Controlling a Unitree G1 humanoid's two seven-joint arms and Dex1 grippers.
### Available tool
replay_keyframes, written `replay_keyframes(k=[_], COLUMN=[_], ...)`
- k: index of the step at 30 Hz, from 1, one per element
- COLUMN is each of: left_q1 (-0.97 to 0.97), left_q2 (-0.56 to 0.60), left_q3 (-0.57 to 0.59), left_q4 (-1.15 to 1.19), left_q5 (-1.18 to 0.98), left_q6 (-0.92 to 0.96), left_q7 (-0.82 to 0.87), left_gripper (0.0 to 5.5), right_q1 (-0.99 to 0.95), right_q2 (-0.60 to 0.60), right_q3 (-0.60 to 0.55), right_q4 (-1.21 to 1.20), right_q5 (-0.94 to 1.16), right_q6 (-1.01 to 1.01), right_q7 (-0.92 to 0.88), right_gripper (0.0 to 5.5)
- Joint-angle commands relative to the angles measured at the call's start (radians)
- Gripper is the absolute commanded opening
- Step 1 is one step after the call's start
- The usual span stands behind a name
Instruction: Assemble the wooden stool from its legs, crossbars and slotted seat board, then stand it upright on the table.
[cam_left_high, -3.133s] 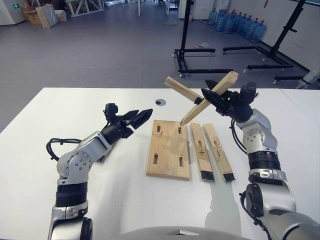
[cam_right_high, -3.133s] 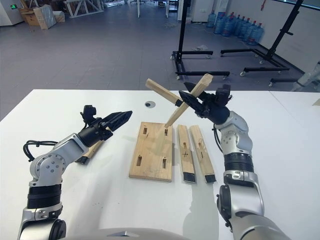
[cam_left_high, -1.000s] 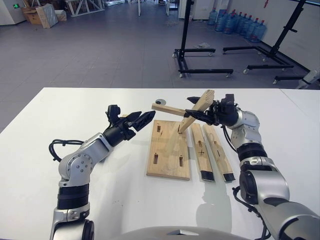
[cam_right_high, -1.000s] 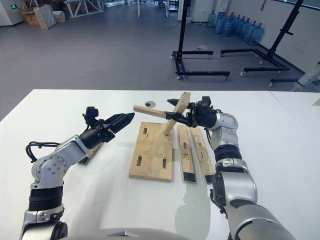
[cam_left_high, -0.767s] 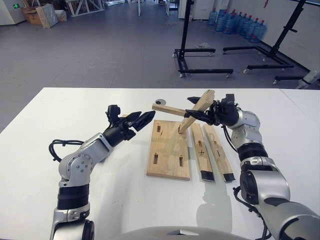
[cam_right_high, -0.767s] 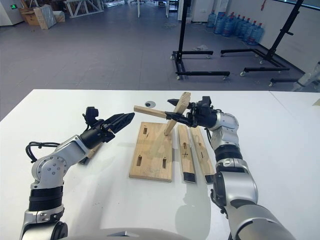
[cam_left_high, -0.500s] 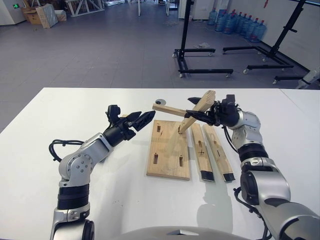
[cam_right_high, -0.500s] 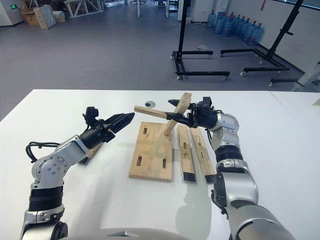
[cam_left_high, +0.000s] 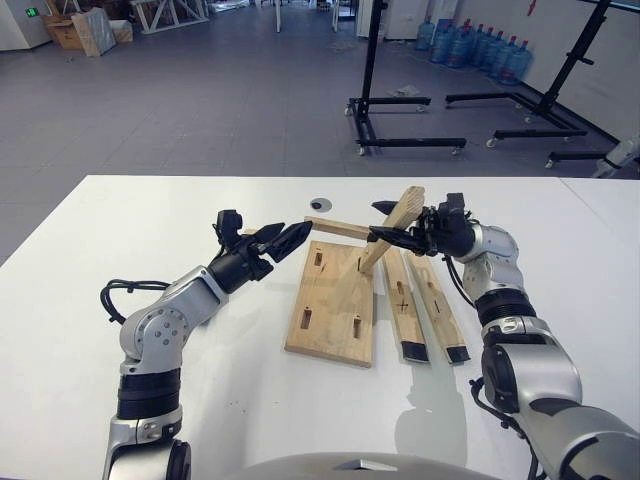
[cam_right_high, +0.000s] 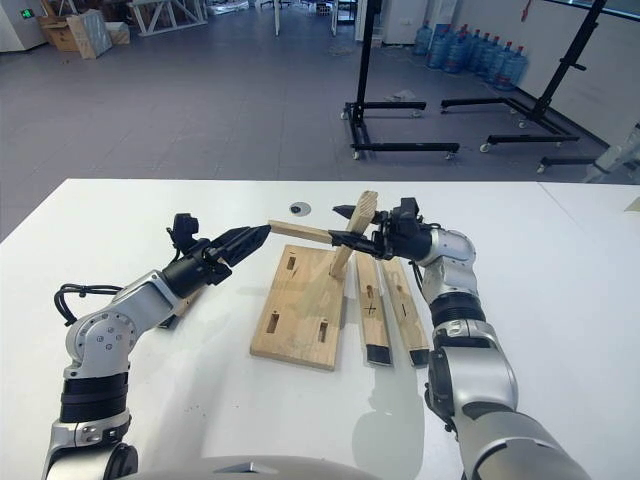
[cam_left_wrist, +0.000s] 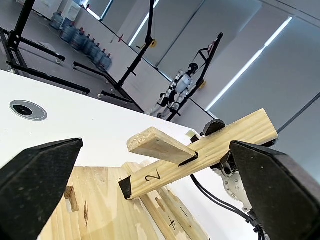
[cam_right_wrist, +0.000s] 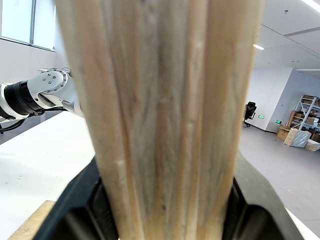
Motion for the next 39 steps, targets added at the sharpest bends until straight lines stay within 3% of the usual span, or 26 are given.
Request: replay_keyframes(k=[1,8,21,35,39], left_q1=[0.018,0.045,0.056,0.05,0.051], left_q2=[-0.006,-0.018,-0.046,-0.05,-0.052], left_q3=[-0.013,-0.024,-0.029,-0.027,-0.032], left_q4=[-0.016,-0.03,-0.035,-0.028,-0.025], left_q5=[0.006,0.011,0.015,0.014,0.016], left_q6=[0.001,-0.012,-0.029,-0.035,-0.037], left_q7=[0.01,0.008,0.028,0.034,0.033], left_gripper=[5.4,5.4,5.4,5.4,5.4], right_q1=[-0.002,-0.052,-0.024,-0.037,-0.044], right_q2=[-0.014,-0.03,0.035,0.041,0.047], right_q3=[0.016,0.06,0.139,0.11,0.087], right_q4=[0.084,0.224,0.327,0.318,0.304], right_q5=[-0.056,-0.136,-0.214,-0.177,-0.179], right_q6=[0.07,0.285,0.369,0.436,0.443], right_q7=[-0.02,-0.129,-0.337,-0.312,-0.326], right_gripper=[2.06,2.06,2.06,2.06,3.02])
